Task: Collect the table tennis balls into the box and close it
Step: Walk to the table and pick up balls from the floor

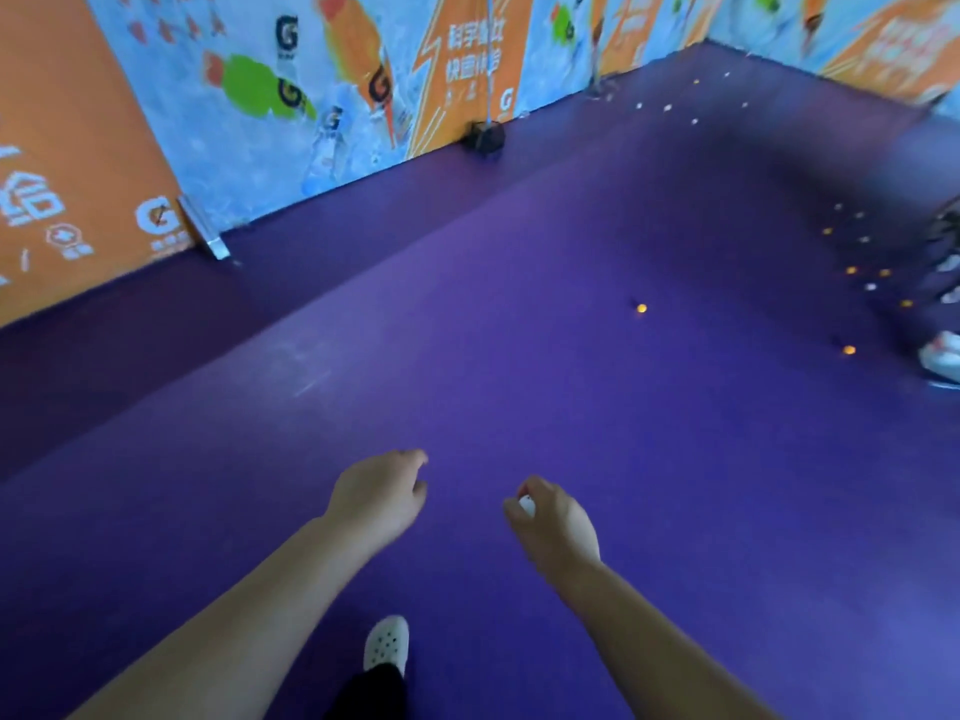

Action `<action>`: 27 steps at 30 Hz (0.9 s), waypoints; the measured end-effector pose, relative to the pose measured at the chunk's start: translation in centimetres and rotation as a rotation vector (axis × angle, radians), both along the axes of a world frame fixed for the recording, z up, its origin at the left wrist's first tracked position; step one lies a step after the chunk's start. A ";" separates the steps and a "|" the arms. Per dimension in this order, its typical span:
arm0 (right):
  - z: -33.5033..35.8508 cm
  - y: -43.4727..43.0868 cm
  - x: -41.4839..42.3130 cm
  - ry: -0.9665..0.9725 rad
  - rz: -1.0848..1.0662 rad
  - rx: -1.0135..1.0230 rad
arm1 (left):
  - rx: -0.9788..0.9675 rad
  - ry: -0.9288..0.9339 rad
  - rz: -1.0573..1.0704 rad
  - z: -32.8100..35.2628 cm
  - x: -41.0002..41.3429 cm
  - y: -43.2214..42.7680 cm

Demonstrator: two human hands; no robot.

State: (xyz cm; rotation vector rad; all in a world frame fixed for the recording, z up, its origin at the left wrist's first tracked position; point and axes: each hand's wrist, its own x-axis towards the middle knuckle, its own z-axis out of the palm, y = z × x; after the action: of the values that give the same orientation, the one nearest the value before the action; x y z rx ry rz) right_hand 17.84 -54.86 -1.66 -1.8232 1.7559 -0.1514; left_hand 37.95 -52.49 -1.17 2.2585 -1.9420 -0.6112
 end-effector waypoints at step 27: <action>4.3 -41.1 -22.7 0.152 -0.580 -0.052 | 0.024 0.125 -0.601 2.3 -22.9 -51.6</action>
State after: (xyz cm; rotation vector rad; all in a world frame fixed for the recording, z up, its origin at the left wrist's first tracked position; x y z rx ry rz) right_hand -4.90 -95.99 2.64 -1.3358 2.3686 -0.2938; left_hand 15.02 -104.09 1.15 1.5719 -2.5513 -0.8057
